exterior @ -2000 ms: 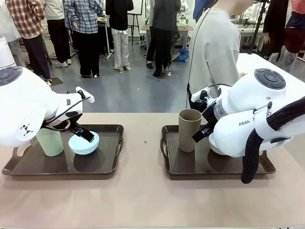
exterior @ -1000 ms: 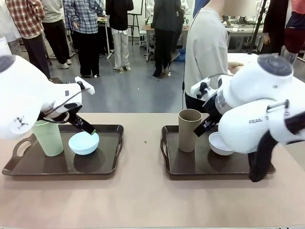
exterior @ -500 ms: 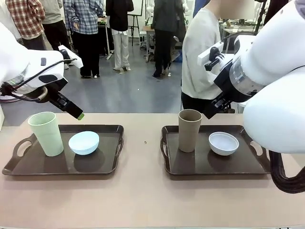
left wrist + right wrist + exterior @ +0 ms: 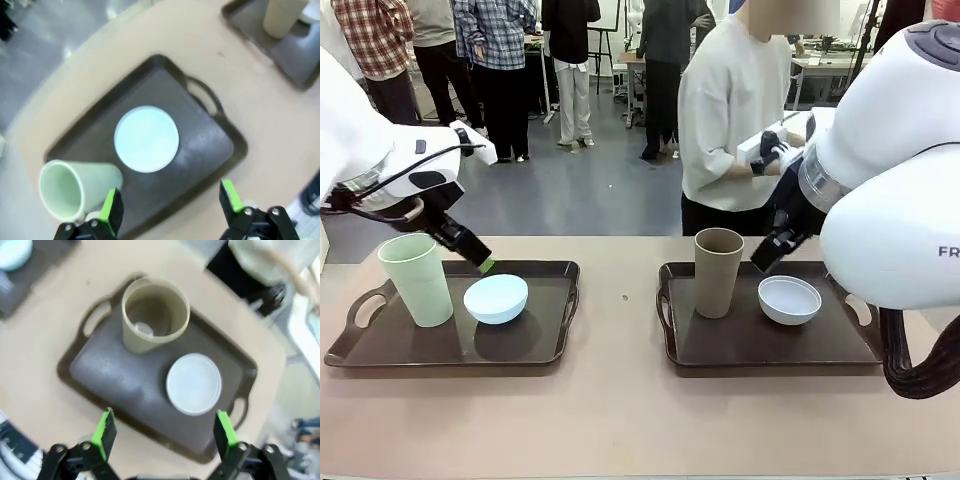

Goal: Set up a tray with a mat and arrange the tableware.
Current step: Pick up the Picnic Bowl and Reusable plastic cup from the Handle tray in front of the human's position and hold them in the air.

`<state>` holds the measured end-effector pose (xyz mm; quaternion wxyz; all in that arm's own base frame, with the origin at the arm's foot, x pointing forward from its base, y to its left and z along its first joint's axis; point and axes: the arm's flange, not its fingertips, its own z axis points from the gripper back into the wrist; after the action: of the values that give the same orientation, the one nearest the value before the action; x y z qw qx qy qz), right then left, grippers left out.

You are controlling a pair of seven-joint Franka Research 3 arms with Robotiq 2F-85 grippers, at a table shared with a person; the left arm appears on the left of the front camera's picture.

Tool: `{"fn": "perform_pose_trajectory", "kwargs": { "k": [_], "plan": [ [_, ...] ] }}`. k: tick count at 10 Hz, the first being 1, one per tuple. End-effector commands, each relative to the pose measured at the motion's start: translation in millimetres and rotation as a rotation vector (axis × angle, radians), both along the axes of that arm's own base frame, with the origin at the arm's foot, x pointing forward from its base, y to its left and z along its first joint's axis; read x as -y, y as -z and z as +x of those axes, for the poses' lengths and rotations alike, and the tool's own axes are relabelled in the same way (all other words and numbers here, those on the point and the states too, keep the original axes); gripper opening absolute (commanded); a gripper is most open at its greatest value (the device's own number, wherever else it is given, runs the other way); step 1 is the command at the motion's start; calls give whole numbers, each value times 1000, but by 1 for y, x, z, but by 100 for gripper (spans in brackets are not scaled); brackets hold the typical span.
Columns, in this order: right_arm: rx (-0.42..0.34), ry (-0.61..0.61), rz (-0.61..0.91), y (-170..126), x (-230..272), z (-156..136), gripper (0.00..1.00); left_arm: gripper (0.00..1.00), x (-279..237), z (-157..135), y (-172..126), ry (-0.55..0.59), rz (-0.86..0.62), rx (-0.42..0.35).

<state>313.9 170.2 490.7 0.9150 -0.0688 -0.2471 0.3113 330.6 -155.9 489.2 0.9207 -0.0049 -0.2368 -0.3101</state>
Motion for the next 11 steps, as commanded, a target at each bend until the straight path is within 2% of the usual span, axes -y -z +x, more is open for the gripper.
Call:
{"fn": "perform_pose_trajectory", "kwargs": {
  "k": [1, 2, 4, 5, 6, 7, 9, 11],
  "plan": [
    [-154, 37, 58, 31, 31, -49, 100, 100, -29, -52, 27, -16, -44, -121],
    [-212, 37, 83, 44, 37, -62, 100, 100, -37, -65, 27, -30, -41, -154],
    [-319, 40, 130, 69, 46, -78, 100, 100, -46, -86, 49, -48, -82, -219],
    [-293, 62, 204, 67, 68, -75, 100, 100, -58, -82, 52, -75, -102, -212],
    [-242, 97, 292, 58, 88, -69, 100, 100, -83, -71, 45, -150, -205, -192],
    [-166, 169, 437, 48, 129, -60, 100, 100, -121, -60, 35, -217, -318, -173],
    [-167, 191, 561, 50, 172, -51, 100, 100, -158, -55, 37, -242, -449, -169],
    [-138, 224, 724, 53, 219, -49, 100, 100, -222, -49, 32, -308, -651, -152]
  ]
}}
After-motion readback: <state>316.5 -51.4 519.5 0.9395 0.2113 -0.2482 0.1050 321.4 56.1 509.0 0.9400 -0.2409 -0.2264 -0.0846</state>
